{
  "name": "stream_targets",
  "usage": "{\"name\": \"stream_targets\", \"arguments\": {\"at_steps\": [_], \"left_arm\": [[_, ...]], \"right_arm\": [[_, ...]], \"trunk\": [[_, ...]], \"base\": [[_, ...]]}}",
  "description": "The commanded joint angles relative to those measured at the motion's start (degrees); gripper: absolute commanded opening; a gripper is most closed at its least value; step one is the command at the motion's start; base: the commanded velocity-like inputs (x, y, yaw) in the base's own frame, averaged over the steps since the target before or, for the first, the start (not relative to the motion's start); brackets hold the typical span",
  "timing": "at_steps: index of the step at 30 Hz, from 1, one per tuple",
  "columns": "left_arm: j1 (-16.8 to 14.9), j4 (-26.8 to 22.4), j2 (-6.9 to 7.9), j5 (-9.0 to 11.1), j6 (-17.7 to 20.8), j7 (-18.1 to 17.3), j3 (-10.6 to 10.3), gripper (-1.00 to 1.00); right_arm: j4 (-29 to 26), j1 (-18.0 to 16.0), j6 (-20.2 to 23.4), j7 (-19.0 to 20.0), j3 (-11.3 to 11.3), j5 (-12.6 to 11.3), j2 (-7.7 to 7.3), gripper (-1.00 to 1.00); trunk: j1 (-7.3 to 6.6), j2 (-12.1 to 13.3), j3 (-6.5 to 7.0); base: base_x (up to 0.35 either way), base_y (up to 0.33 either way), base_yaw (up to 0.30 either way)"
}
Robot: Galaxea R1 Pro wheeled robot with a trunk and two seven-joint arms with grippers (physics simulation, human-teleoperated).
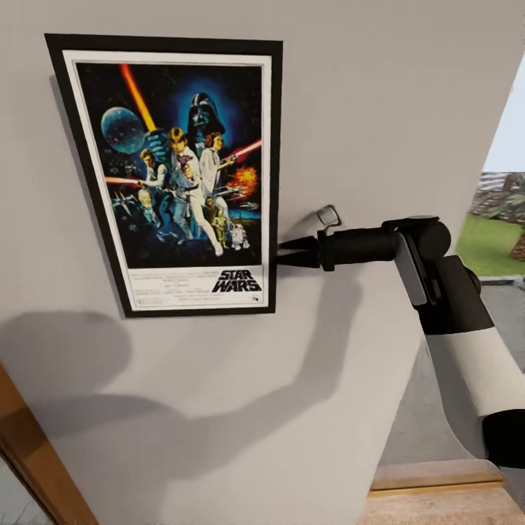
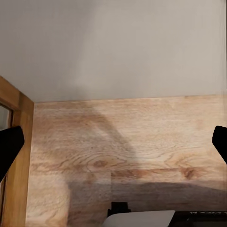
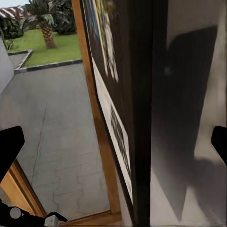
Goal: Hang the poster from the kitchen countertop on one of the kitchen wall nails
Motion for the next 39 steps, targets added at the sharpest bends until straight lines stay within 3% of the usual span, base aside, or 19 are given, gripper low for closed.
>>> {"name": "stream_targets", "arguments": {"at_steps": [1, 18, 21, 22, 23, 25, 26, 28, 29, 31, 32, 34, 39], "left_arm": [[0.03, -0.04, -0.05, -0.04, -0.03, -0.54, 0.36, 1.0], [0.03, -0.03, -0.05, -0.04, -0.05, -0.54, 0.44, 1.0], [0.03, 0.0, -0.05, -0.04, -0.04, -0.52, 0.44, 1.0], [0.03, 0.01, -0.05, -0.04, -0.04, -0.52, 0.44, 1.0], [0.03, 0.01, 0.03, 0.15, -0.19, -0.69, 0.57, 1.0], [0.03, 0.05, 0.04, 0.21, -0.2, -0.7, 0.59, 1.0], [0.03, 0.09, 0.04, 0.25, -0.2, -0.71, 0.6, 1.0], [0.03, 0.18, 0.04, 0.3, -0.2, -0.71, 0.61, 1.0], [0.03, 0.3, 0.04, 0.37, -0.2, -0.71, 0.61, 1.0], [0.03, 0.41, 0.04, 0.41, -0.21, -0.72, 0.64, 1.0], [0.03, 0.52, 0.04, 0.42, -0.21, -0.72, 0.67, 1.0], [0.03, 0.64, 0.04, 0.41, -0.21, -0.72, 0.69, 1.0], [0.03, 1.66, 0.1, 0.4, -0.24, -0.72, 0.68, 1.0]], "right_arm": [[-0.01, -0.02, 0.34, -0.01, 0.07, -0.22, -0.05, 1.0], [-0.02, 0.03, 0.39, 0.18, 0.07, -0.63, -0.2, 1.0], [-0.12, 1.25, 0.36, 0.24, 0.06, -0.72, -0.27, 1.0], [-1.14, 3.36, 0.26, 0.29, 0.02, -1.17, -0.31, 1.0], [-8.3, 24.15, -6.39, 6.33, -6.4, -2.5, -0.46, 1.0], [-8.54, 28.29, -9.29, 7.58, -7.09, -2.5, -0.52, 1.0], [-8.65, 32.81, -12.2, 8.39, -7.55, -2.48, -0.6, 1.0], [-8.61, 37.64, -15.2, 8.88, -7.84, -2.38, -0.66, 1.0], [-8.36, 42.72, -18.65, 9.16, -8.05, -2.26, -0.72, 1.0], [-7.7, 47.83, -22.84, 9.34, -8.19, -2.11, -0.87, 1.0], [-5.52, 55.08, -30.44, 9.48, -8.32, -1.96, -2.03, 1.0], [-1.61, 60.76, -38.01, 9.54, -8.38, -1.88, -3.28, 1.0], [11.8, 66.16, -49.41, 9.65, -8.45, -1.87, -4.37, 1.0]], "trunk": [[0.02, -0.03, -0.01], [0.02, -0.03, -0.01], [0.02, -0.03, -0.01], [0.02, -0.03, -0.01], [0.02, -0.03, -0.01], [0.02, -0.03, -0.01], [0.02, -0.03, -0.01], [0.02, -0.03, -0.01], [0.02, -0.03, -0.01], [0.02, -0.03, -0.01], [0.02, -0.03, -0.01], [0.02, -0.03, -0.01], [0.02, -0.03, -0.01]], "base": [[-0.023, -0.037, 0.0], [-0.163, -0.006, 0.0], [-0.071, 0.0, 0.0], [-0.026, 0.0, 0.0], [-0.001, 0.0, 0.0], [0.0, 0.0, 0.0], [0.0, 0.0, 0.0], [0.0, 0.0, 0.0], [0.0, 0.0, 0.0], [0.0, 0.0, 0.0], [0.0, 0.0, 0.0], [0.0, 0.0, 0.0], [0.0, 0.0, 0.0]]}}
